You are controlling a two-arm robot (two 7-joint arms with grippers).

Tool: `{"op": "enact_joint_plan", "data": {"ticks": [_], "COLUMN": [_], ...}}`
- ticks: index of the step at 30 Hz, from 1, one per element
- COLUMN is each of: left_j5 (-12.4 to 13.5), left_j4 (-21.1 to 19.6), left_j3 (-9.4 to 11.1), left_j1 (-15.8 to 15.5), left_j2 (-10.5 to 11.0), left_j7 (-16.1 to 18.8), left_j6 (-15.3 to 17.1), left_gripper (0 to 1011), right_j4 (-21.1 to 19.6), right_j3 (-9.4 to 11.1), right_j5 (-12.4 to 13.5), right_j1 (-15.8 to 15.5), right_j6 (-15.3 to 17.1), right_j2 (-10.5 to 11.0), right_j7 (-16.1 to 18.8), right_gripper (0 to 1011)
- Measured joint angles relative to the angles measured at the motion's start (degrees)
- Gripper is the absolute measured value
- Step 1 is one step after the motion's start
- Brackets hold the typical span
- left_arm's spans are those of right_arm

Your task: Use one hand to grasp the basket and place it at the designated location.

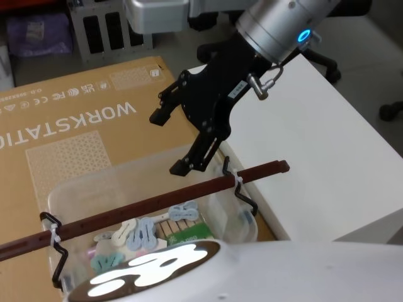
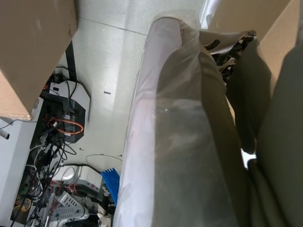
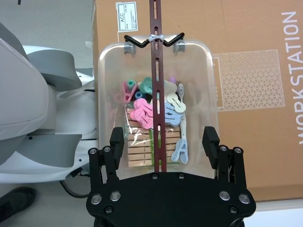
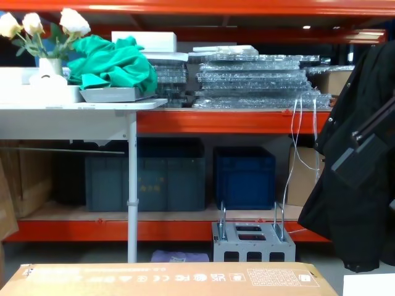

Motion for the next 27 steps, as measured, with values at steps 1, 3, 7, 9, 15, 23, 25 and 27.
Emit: {"op": "enact_joint_plan", "data": {"ticks": [1,3,7,9,15,23,25,27], "left_j5": [0.00,0.00,0.00,0.00,0.01,0.00,0.01,-0.01], "left_j4": [0.00,-0.01,0.00,0.02,0.01,0.00,0.01,-0.03], "left_j3": [0.00,0.00,0.00,0.00,0.00,0.00,0.00,0.00], "left_j1": [0.00,0.00,0.00,0.00,0.00,0.00,0.00,0.00], "left_j2": [0.00,0.00,-0.01,-0.01,0.00,0.00,0.00,-0.01], "left_j7": [0.00,0.00,0.00,0.00,0.00,0.00,0.00,0.00], "left_j6": [0.00,0.00,0.00,0.00,0.00,0.00,0.00,0.00], "left_gripper": [0,0,0,0,0,0,0,0], "right_j4": [-0.03,-0.07,-0.17,-0.18,0.40,2.89,3.57,4.10], "right_j3": [0.05,0.03,-0.25,-0.53,-1.48,-4.71,-5.67,-6.45], "right_j5": [-0.16,-1.12,-2.26,-3.28,-5.56,-10.10,-11.13,-12.18], "right_j1": [-0.09,-0.40,-0.82,-1.07,-1.40,-1.15,-1.08,-1.07], "right_j6": [0.05,0.50,1.38,2.09,3.87,6.58,7.17,7.59], "right_j2": [-0.11,-0.84,-2.24,-3.30,-6.41,-11.10,-12.29,-13.03], "right_j7": [0.02,0.26,0.89,1.40,2.41,3.33,3.50,3.69], "right_gripper": [1000,1000,1000,1000,1000,1000,1000,1000]}}
